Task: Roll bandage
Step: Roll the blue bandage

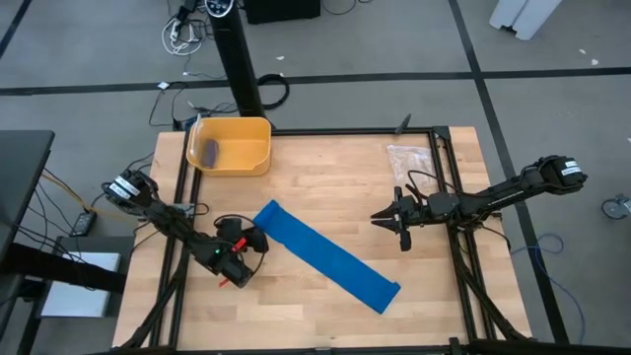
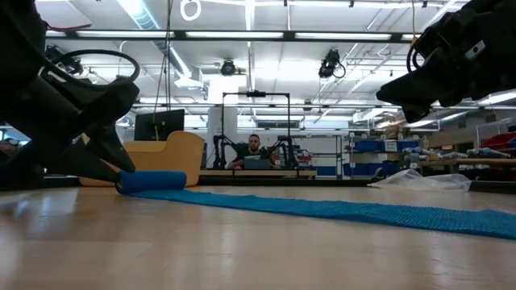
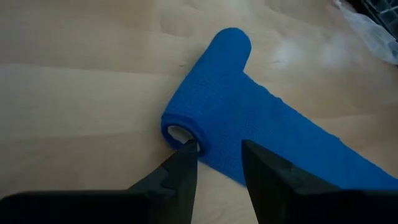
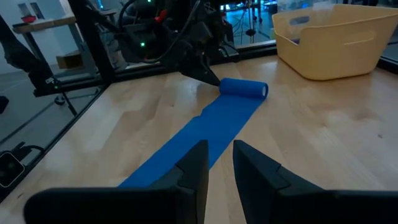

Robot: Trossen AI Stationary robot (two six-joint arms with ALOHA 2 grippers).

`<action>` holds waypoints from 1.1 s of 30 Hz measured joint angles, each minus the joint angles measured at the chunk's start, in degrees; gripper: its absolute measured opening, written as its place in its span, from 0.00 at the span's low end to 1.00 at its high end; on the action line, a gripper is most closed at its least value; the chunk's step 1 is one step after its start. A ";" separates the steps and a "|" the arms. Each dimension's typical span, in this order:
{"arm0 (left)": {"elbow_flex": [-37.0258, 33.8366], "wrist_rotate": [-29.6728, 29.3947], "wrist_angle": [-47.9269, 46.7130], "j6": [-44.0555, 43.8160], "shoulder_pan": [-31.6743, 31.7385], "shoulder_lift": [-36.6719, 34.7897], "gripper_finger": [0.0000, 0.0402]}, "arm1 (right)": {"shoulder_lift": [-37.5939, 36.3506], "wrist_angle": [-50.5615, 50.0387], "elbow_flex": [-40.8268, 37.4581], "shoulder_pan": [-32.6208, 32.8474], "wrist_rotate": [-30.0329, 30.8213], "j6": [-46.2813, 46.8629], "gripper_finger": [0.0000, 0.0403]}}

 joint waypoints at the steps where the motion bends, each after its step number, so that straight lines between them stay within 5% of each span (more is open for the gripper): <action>1: -0.18 -0.05 0.97 0.99 0.31 0.00 0.33 | 0.00 0.00 0.00 -0.02 0.00 0.00 0.19; 33: -7.78 -5.29 18.17 11.05 7.71 -0.07 0.33 | -0.02 0.09 -0.02 -0.02 0.01 -0.24 0.19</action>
